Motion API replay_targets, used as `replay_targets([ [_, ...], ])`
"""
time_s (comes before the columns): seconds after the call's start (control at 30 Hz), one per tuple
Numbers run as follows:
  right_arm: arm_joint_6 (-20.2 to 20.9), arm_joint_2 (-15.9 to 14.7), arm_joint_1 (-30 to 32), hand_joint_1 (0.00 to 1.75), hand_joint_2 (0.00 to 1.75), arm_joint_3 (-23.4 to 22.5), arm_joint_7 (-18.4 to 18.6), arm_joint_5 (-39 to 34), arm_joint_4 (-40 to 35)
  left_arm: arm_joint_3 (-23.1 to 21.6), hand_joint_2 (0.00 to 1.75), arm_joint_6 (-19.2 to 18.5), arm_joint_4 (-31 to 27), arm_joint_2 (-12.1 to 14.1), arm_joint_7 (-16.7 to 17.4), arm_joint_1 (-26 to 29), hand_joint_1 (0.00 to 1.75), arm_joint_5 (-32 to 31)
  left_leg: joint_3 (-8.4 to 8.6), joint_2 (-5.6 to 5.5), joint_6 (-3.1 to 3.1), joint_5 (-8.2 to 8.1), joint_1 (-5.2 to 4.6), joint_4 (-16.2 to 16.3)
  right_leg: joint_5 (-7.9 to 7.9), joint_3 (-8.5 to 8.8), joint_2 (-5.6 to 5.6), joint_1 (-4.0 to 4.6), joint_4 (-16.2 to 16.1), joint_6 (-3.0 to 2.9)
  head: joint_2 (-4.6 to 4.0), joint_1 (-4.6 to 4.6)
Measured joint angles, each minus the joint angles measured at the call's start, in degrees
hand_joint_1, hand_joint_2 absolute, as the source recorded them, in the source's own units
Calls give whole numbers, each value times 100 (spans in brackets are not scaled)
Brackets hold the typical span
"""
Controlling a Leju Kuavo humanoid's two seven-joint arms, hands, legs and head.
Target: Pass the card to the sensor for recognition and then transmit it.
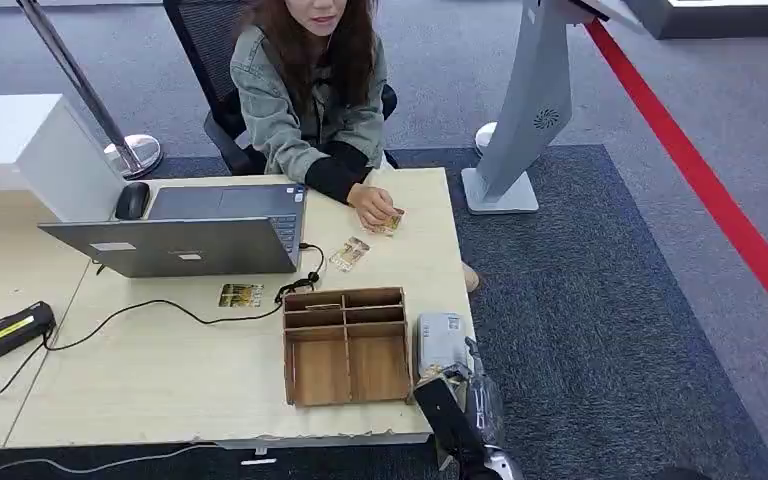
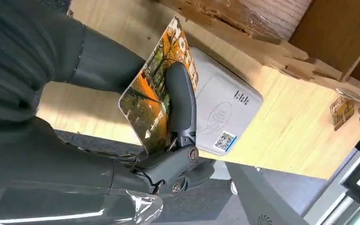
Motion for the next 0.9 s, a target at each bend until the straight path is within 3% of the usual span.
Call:
replay_targets([
  [0.13, -2, -13, -24, 175, 175, -33, 193, 403, -177, 7, 175, -35, 0, 4, 0, -1, 0, -39, 0, 0, 0, 0, 0, 0, 0, 0, 0, 0, 0, 0, 0, 0],
  [0.27, 24, -151, -154, 175, 175, -48, 747, 848, -764, 11, 175, -64, 0, 9, 0, -3, 0, -50, 0, 1, 1, 1, 0, 1, 1, 0, 0, 0, 0, 0, 0, 2],
  [0.3, 210, -276, -245, 175, 175, -48, 1054, 1006, -1100, 11, 175, -66, 0, 9, 0, -4, 0, -52, 1, 3, 1, 2, -2, 1, 2, 0, 1, -2, 0, 1, 0, 0],
  [0.47, 728, -605, -543, 175, 175, -138, 1495, 1477, -2062, 13, 175, -70, 0, 11, 0, -2, 0, -72, 0, 3, 1, 4, -3, 1, 5, 1, 1, -3, 0, 4, 0, 0],
  [0.67, 1268, -813, -1188, 175, 175, -127, 1860, 1998, -2902, 13, 175, -81, 0, 11, -26, -16, 0, -232, 1, 3, 1, 6, -3, 1, 7, 1, 2, -2, 1, 4, 0, 0],
  [0.9, 1545, -708, -2108, 175, 175, 70, 2009, 2092, -2990, -9, 175, -77, 0, -4, -105, -22, 0, -387, 0, 1, 0, 8, -2, 1, 7, 3, 1, 0, 4, 3, 0, 2],
])
